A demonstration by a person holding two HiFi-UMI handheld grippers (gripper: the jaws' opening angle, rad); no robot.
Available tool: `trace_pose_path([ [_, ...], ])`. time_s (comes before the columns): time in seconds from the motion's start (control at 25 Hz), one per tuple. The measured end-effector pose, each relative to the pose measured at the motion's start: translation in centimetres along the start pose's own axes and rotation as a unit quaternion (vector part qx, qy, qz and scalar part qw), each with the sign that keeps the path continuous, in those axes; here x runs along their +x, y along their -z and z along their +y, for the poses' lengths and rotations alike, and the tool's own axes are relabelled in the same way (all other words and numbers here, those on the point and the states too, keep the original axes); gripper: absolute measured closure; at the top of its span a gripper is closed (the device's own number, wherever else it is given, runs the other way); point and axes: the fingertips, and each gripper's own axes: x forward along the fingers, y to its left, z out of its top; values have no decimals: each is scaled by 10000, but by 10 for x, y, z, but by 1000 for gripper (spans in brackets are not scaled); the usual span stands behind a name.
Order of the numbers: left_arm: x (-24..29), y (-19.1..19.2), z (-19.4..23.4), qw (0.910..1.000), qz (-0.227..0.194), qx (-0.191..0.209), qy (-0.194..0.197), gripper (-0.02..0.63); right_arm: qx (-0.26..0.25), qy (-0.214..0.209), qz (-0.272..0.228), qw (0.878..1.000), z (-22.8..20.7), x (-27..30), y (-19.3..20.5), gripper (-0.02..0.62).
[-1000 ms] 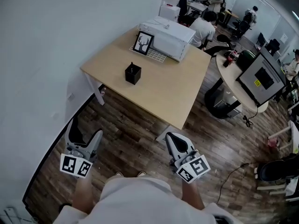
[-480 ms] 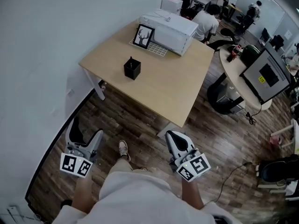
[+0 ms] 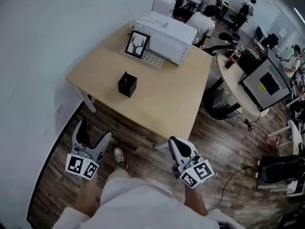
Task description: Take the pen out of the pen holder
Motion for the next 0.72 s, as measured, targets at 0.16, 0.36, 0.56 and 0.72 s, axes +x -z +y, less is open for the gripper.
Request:
trace_pose_path([
  [0.16, 52, 2, 53, 9996, 69, -209, 172, 138, -95, -7, 167, 9998, -9, 76, -17, 594],
  [0.36, 108, 18, 107, 9960, 209, -716, 499, 138, -212, 175, 595, 9979, -21, 151, -28, 594],
  [0.56, 162, 56, 139, 9912, 462, -921, 833, 138, -190, 460, 769, 9958, -39, 190, -26, 594],
  [0.72, 201, 91, 140, 9861, 826, -948, 1086, 140, -74, 667, 861, 9940, -57, 197, -21, 594],
])
